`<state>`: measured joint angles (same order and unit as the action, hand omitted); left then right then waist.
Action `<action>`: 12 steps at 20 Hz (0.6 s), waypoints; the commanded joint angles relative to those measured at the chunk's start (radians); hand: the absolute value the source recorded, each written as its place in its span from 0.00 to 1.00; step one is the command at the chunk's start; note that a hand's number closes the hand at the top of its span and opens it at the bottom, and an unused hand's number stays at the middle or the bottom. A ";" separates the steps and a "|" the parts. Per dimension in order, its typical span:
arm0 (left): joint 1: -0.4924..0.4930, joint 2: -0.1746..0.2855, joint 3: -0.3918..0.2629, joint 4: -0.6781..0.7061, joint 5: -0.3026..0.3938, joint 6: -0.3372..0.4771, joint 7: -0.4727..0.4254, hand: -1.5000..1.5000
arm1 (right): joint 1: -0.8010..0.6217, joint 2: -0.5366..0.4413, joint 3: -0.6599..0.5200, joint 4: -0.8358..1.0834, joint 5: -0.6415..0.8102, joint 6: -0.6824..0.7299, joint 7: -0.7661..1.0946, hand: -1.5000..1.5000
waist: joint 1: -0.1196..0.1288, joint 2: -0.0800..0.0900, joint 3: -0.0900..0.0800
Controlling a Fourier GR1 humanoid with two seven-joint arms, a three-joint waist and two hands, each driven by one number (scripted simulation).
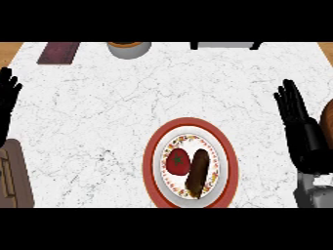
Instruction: Pick the tomato from the plate and place it in the bowl
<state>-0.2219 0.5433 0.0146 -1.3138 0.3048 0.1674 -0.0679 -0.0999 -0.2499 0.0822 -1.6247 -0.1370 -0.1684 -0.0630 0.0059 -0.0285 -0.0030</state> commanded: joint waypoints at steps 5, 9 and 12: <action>-0.063 -0.001 -0.070 -0.089 -0.123 0.083 0.039 0.50 | -0.084 0.033 0.058 0.074 -0.286 0.402 -0.108 1.00 | 0.009 0.037 0.010; -0.006 -0.080 -0.166 -0.163 -0.174 0.134 0.090 0.50 | -0.014 0.073 -0.081 0.260 -0.063 0.075 -0.268 0.00 | 0.005 0.033 0.007; 0.001 -0.092 -0.177 -0.200 -0.209 0.173 0.135 0.50 | 0.021 0.102 -0.008 0.328 -0.104 0.305 -0.514 0.00 | 0.007 0.031 0.006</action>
<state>-0.2398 0.4826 -0.1221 -1.4745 0.1463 0.2948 0.0373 -0.1197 -0.2124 0.0444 -1.3943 -0.2449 0.0550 -0.3619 0.0091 0.0017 0.0029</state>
